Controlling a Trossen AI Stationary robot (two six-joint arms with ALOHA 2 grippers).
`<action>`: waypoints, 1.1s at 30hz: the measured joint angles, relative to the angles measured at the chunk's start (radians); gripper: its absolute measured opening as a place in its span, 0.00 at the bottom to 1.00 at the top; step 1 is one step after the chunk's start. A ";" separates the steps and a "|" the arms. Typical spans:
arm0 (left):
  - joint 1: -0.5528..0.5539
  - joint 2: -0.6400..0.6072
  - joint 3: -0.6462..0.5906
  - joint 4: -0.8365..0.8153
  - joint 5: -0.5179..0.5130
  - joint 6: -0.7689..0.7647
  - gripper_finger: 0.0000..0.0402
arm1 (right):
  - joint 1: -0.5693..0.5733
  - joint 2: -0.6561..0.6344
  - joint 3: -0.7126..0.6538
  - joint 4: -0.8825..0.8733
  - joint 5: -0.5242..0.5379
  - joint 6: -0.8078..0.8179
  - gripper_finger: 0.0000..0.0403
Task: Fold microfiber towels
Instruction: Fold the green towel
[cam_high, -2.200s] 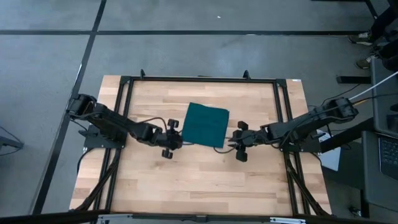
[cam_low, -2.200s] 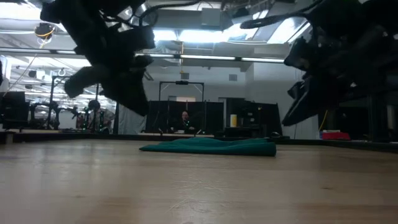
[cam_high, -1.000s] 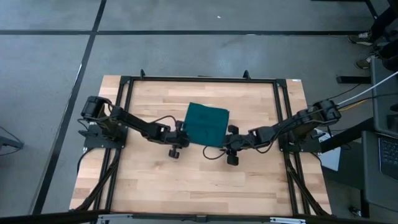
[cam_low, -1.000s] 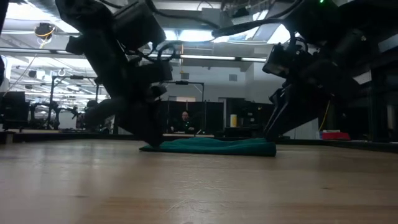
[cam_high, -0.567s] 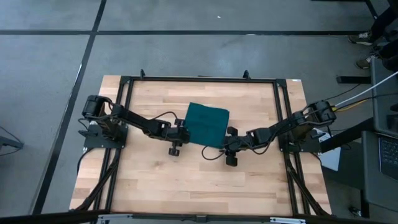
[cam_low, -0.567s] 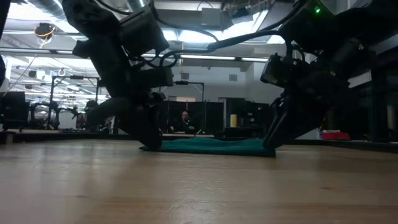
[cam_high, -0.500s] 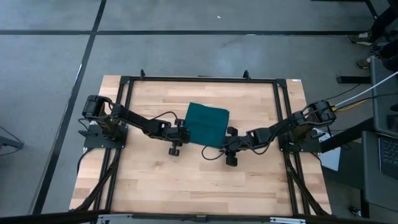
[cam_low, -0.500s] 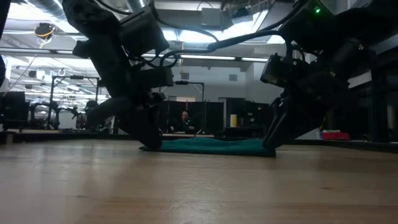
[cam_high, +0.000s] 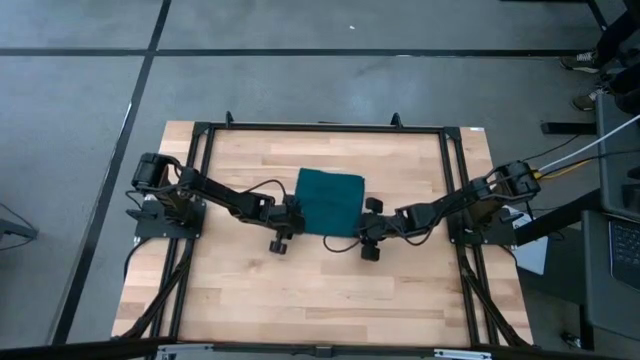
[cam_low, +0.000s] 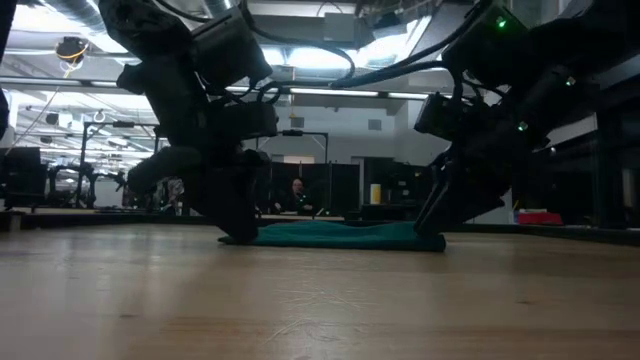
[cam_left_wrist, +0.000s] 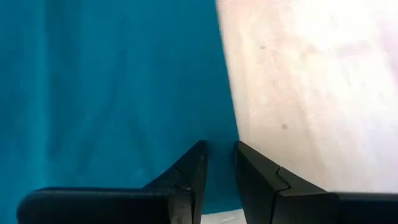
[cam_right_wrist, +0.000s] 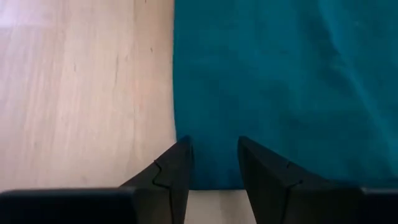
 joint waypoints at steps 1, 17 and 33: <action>-0.001 0.000 0.000 0.000 0.011 0.001 0.19 | -0.005 0.000 -0.001 -0.002 -0.001 -0.013 0.33; -0.002 0.020 0.001 0.030 0.074 -0.080 0.19 | -0.024 0.039 -0.074 0.129 -0.124 -0.071 0.30; -0.107 0.021 0.001 -0.030 -0.072 -0.331 0.02 | 0.034 0.088 -0.067 0.208 -0.113 0.055 0.02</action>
